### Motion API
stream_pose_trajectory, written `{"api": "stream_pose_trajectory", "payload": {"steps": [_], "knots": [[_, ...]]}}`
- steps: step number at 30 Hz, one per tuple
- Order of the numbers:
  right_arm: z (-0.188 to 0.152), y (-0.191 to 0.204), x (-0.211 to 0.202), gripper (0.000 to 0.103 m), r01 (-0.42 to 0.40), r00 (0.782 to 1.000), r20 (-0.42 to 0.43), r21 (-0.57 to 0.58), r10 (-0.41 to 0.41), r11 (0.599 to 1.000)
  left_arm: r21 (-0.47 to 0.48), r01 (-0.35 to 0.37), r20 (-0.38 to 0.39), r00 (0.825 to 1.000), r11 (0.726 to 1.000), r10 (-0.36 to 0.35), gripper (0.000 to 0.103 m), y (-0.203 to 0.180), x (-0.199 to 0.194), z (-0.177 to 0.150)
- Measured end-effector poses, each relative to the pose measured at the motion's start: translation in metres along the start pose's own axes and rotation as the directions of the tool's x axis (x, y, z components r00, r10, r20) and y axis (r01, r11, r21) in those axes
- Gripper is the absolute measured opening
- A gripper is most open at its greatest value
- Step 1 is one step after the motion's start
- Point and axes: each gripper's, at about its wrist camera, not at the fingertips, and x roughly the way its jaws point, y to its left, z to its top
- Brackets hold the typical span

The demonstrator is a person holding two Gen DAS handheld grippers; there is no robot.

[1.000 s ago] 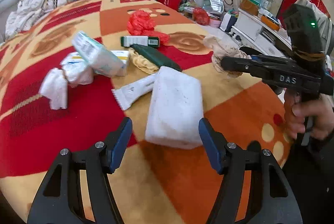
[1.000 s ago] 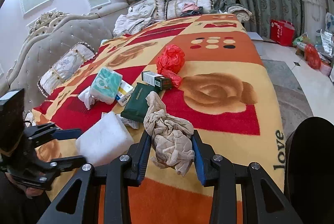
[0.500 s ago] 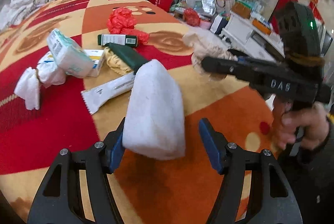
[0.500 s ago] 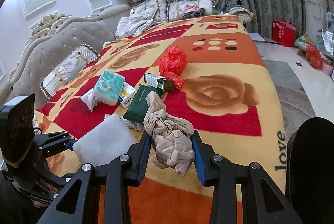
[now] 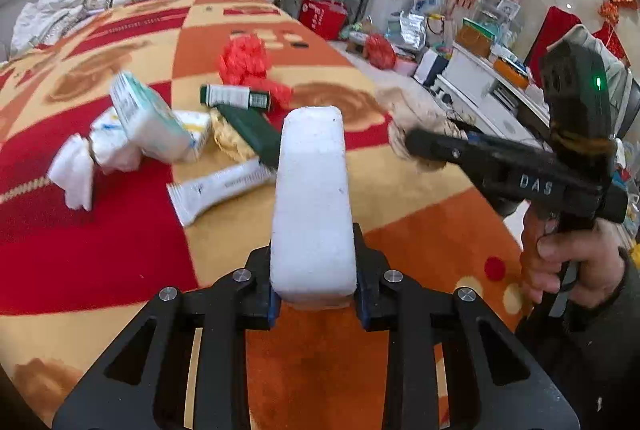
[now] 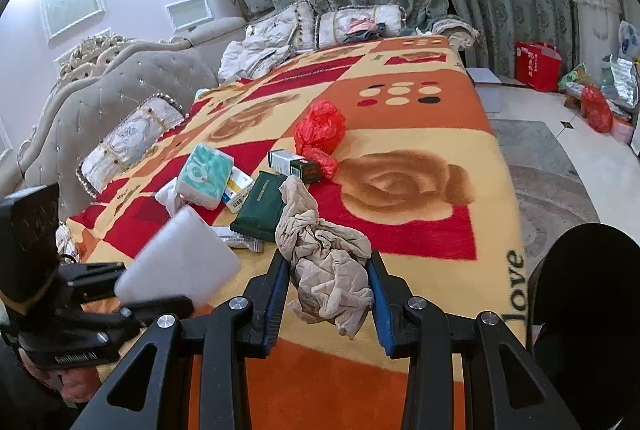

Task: Collect trash
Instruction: 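Grasp the white sponge with the left tool and lift it, then carry tissue and sponge over the black bin and open both tools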

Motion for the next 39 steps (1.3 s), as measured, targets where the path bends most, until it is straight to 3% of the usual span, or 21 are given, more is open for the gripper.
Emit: {"api": "stream_pose_trajectory", "payload": {"steps": [10, 13, 17, 21, 33, 37, 39], "knots": [[-0.003, -0.01, -0.022, 0.036, 0.001, 0.999, 0.038, 0.014, -0.002, 1.0, -0.053, -0.16, 0.043, 0.986, 0.986, 0.162, 0.026, -0.015, -0.008, 0.013], [-0.003, -0.014, -0.029, 0.036, 0.019, 0.998, 0.057, 0.012, -0.019, 1.0, -0.071, -0.243, 0.057, 0.967, 0.968, 0.247, 0.026, -0.023, -0.013, 0.013], [-0.001, -0.016, -0.04, 0.036, 0.082, 0.992, 0.097, -0.012, -0.08, 0.997, -0.09, -0.351, 0.079, 0.93, 0.932, 0.358, 0.026, -0.037, -0.021, 0.011], [-0.001, -0.024, -0.051, 0.036, 0.114, 0.985, 0.129, -0.001, -0.113, 0.994, -0.098, -0.394, 0.091, 0.911, 0.914, 0.402, 0.026, -0.045, -0.022, 0.009], [-0.008, -0.073, -0.087, 0.036, 0.178, 0.966, 0.168, 0.118, -0.196, 0.977, -0.068, -0.383, 0.075, 0.919, 0.921, 0.387, 0.026, -0.066, -0.007, 0.016], [-0.011, -0.087, -0.094, 0.036, 0.201, 0.959, 0.169, 0.155, -0.227, 0.967, -0.049, -0.364, 0.075, 0.927, 0.93, 0.367, 0.026, -0.077, -0.002, 0.019], [-0.011, -0.095, -0.097, 0.036, 0.224, 0.953, 0.165, 0.17, -0.252, 0.959, -0.036, -0.332, 0.078, 0.939, 0.943, 0.334, 0.026, -0.084, 0.002, 0.022]]}}
